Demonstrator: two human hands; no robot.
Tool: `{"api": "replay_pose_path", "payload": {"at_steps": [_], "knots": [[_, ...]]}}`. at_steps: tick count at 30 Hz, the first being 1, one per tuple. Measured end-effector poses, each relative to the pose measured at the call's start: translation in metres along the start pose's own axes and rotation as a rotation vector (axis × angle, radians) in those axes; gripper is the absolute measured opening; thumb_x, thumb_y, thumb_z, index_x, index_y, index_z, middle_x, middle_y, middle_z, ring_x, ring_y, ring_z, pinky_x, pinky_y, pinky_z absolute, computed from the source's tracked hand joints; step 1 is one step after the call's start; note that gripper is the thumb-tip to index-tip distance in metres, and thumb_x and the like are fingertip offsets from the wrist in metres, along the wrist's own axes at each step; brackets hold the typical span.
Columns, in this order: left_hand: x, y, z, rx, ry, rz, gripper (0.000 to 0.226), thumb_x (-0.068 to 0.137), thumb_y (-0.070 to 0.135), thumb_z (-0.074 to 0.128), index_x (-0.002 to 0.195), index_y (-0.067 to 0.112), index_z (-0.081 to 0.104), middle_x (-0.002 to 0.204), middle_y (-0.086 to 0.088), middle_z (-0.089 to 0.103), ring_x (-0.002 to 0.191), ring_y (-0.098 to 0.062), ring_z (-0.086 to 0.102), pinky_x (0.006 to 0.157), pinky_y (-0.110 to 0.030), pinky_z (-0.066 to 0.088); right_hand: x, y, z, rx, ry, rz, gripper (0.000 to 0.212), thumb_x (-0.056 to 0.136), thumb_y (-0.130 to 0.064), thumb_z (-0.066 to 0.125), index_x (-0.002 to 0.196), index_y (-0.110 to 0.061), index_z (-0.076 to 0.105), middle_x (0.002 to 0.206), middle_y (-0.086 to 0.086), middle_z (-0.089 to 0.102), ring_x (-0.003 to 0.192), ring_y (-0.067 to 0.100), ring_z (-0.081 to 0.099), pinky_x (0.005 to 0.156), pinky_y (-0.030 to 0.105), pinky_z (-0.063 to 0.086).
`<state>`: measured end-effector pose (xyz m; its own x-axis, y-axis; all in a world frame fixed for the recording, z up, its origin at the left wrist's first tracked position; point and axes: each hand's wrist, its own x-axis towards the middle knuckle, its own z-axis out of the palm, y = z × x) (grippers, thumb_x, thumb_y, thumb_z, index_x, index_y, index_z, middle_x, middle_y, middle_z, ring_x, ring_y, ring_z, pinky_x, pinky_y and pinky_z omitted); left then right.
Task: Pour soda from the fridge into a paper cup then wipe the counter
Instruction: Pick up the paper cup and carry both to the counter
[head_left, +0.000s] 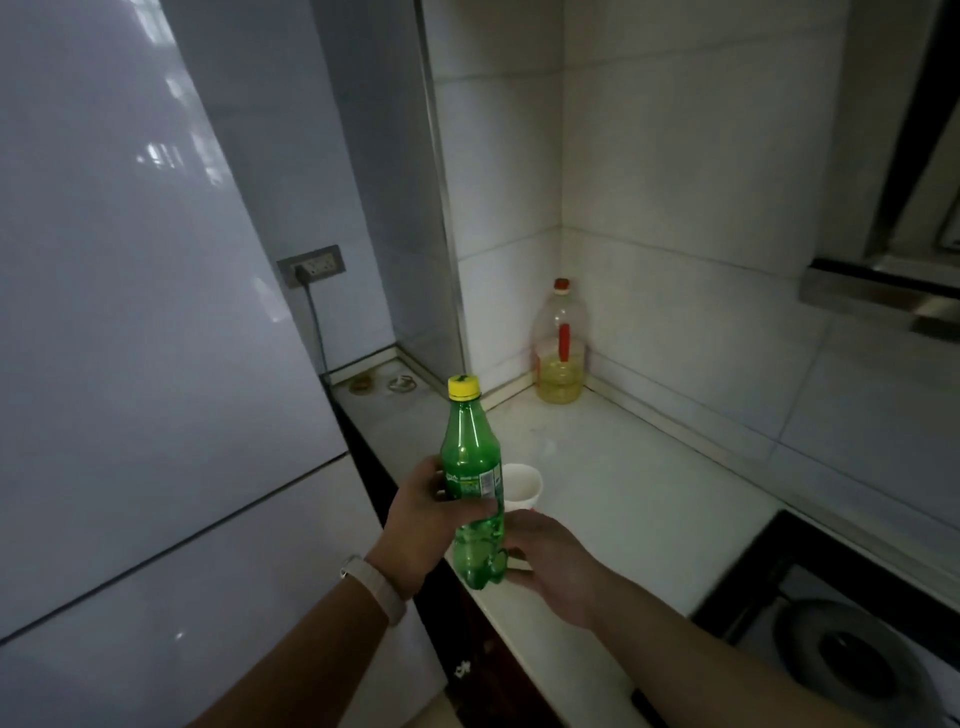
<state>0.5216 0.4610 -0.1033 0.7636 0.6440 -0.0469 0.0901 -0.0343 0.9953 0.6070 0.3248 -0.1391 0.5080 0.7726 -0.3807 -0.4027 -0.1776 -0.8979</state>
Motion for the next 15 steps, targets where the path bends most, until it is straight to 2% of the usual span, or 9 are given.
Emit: {"api": "replay_pose_path", "payload": {"at_steps": [3,6,9,11,15], "knots": [[0.015,-0.012,0.014,0.025,-0.048,-0.012,0.067,0.047,0.013,0.09,0.109,0.008,0.064,0.098,-0.008,0.074,0.087,-0.02,0.071,0.068,-0.027,0.057,0.01,0.005,-0.006,0.001,0.056,0.018,0.028,0.088,-0.008,0.053,0.109,-0.018,0.069,0.106,0.005,0.075,0.106,0.02,0.068,0.089,0.031,0.056],[0.033,-0.027,0.019,0.023,-0.061,-0.052,0.076,0.038,0.026,0.086,0.108,0.006,0.065,0.095,-0.009,0.074,0.086,-0.021,0.071,0.069,-0.033,0.057,0.028,0.011,-0.011,0.005,0.115,0.067,0.035,0.082,-0.003,0.051,0.111,-0.013,0.069,0.109,0.008,0.074,0.106,0.022,0.067,0.09,0.033,0.056],[0.055,-0.043,0.016,0.038,-0.092,-0.096,0.072,0.042,0.027,0.087,0.108,0.008,0.066,0.098,-0.01,0.074,0.091,-0.029,0.071,0.078,-0.047,0.059,0.048,0.02,-0.014,-0.009,0.154,0.117,0.035,0.08,-0.006,0.052,0.11,-0.012,0.069,0.107,0.006,0.074,0.105,0.02,0.068,0.094,0.035,0.055],[0.068,-0.054,0.012,0.04,-0.112,-0.13,0.07,0.043,0.027,0.087,0.108,0.011,0.067,0.098,-0.009,0.075,0.092,-0.03,0.071,0.082,-0.051,0.058,0.06,0.023,-0.014,-0.022,0.155,0.141,0.032,0.079,-0.009,0.055,0.106,-0.016,0.071,0.104,0.003,0.075,0.104,0.019,0.069,0.096,0.036,0.054],[0.092,-0.076,0.005,-0.009,-0.117,-0.209,0.067,0.041,0.025,0.086,0.104,0.015,0.068,0.092,-0.003,0.076,0.088,-0.023,0.072,0.072,-0.037,0.058,0.092,0.036,-0.014,-0.029,0.169,0.175,0.037,0.07,-0.015,0.063,0.107,-0.013,0.071,0.105,0.008,0.075,0.104,0.022,0.069,0.096,0.039,0.054]]}}
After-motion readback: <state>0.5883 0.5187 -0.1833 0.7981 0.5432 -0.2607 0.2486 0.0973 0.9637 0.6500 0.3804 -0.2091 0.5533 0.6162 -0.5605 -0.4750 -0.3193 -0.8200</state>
